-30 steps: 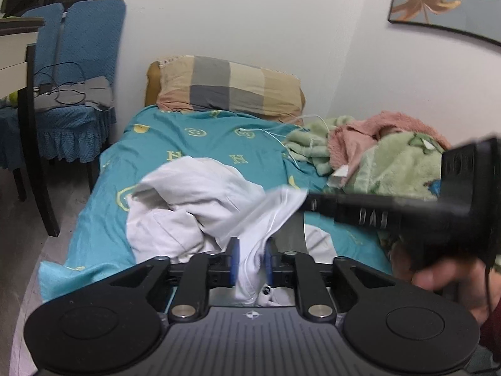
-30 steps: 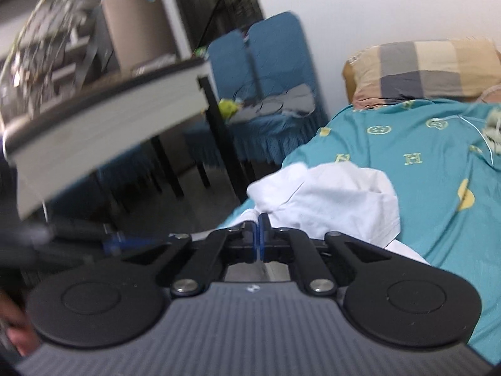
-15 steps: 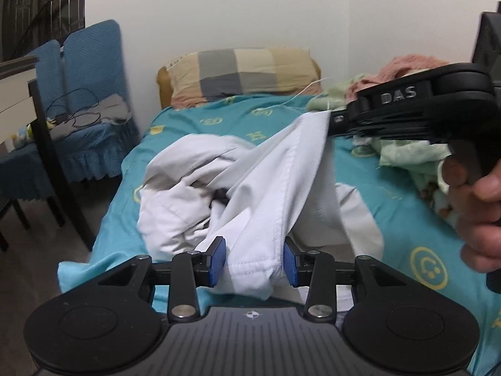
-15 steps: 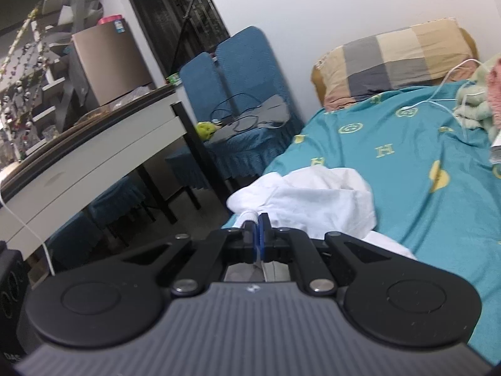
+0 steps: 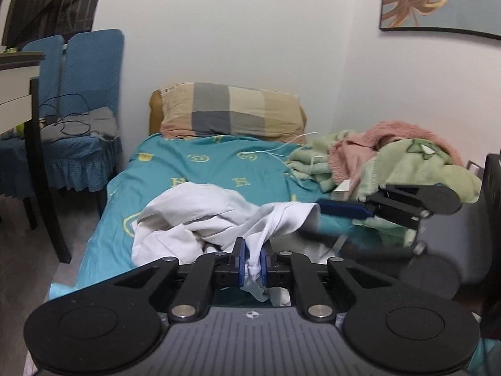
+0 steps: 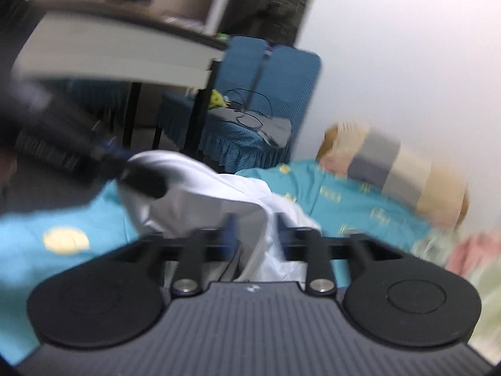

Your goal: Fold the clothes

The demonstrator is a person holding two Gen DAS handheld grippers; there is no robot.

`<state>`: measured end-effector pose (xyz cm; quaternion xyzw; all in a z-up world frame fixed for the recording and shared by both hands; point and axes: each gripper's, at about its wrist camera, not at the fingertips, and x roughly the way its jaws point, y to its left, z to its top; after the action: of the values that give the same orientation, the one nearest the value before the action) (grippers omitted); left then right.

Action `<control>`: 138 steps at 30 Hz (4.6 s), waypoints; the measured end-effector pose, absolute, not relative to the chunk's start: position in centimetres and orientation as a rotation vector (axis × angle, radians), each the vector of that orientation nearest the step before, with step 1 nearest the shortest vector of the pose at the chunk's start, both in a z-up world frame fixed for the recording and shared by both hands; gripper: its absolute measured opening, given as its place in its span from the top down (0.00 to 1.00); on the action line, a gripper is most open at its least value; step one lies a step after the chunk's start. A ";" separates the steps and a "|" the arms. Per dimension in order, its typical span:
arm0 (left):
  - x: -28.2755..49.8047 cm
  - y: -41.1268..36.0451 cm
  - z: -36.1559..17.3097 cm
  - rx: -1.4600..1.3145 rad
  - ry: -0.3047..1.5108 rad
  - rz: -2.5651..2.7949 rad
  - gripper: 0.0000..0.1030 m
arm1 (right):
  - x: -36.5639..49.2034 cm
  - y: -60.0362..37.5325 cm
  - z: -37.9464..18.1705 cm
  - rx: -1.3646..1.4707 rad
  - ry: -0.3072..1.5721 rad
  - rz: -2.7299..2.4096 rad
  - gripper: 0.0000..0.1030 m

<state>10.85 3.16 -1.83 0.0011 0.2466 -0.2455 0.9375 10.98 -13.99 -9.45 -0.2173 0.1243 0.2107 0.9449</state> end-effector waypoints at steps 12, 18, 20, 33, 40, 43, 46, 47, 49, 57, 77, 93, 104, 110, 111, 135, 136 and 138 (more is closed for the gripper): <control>10.6 2.9 -1.8 0.062 0.514 -0.548 0.91 | 8.7 -8.5 -11.6 -0.931 0.045 0.518 0.55; 11.1 3.8 -1.6 -0.030 0.497 -0.512 0.80 | 10.2 -9.7 -10.3 -0.684 0.172 0.598 0.95; 11.1 4.3 -1.5 -0.075 0.496 -0.500 0.66 | 11.2 -11.1 -9.2 -0.540 0.210 0.590 0.95; 12.3 1.2 -8.8 -0.307 0.775 -0.424 0.43 | 16.2 -20.2 -8.1 0.199 0.376 0.536 0.95; 13.4 -1.0 -13.9 -0.367 0.942 -0.389 0.47 | 17.7 -21.3 -8.2 0.307 0.377 0.530 0.95; 13.5 -2.0 -14.7 -0.395 0.953 -0.428 0.47 | 18.0 -21.6 -8.2 0.339 0.373 0.532 0.95; 13.1 -3.1 -15.2 -0.399 0.949 -0.463 0.47 | 17.8 -21.9 -8.2 0.364 0.365 0.523 0.94; 12.8 -3.5 -15.4 -0.403 0.945 -0.465 0.48 | 17.8 -22.1 -8.3 0.382 0.364 0.519 0.94; 12.5 -4.1 -15.6 -0.411 0.942 -0.486 0.51 | 18.0 -22.6 -8.6 0.417 0.363 0.510 0.94; 12.6 -4.7 -15.6 -0.440 0.992 -0.521 0.94 | 18.1 -24.8 -9.1 0.539 0.318 0.442 0.93; 9.4 5.7 -1.6 -0.293 0.698 -0.325 0.97 | 14.2 -29.9 -13.7 0.755 0.609 0.168 0.93; 10.4 6.1 -8.6 -0.240 0.925 -0.238 0.77 | 9.6 -21.2 -10.8 -0.057 0.586 0.244 0.68; 11.7 4.1 -12.1 -0.181 1.016 -0.184 0.73 | 9.0 -18.3 -8.1 -0.159 0.384 0.475 0.31; 11.7 3.4 -12.3 -0.128 0.986 -0.153 0.84 | 14.3 -15.3 -11.3 -0.219 0.540 0.480 0.31; 11.7 3.4 -12.3 -0.122 0.982 -0.144 0.92 | 15.3 -14.9 -12.0 -0.221 0.572 0.459 0.36; 10.5 3.1 -6.9 -0.060 0.675 -0.174 0.96 | 12.8 -27.0 -11.4 0.379 0.554 0.137 0.40; 10.5 3.3 -6.9 -0.071 0.677 -0.172 0.96 | 12.0 -26.3 -10.8 0.300 0.545 0.152 0.39; 10.7 3.7 -6.8 -0.093 0.682 -0.167 0.96 | 11.0 -24.6 -10.2 0.137 0.552 0.184 0.39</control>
<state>10.66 3.67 -6.79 -0.0456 0.3340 -0.0818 0.9379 11.04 -24.64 -10.18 0.0674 0.2719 0.0907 0.9557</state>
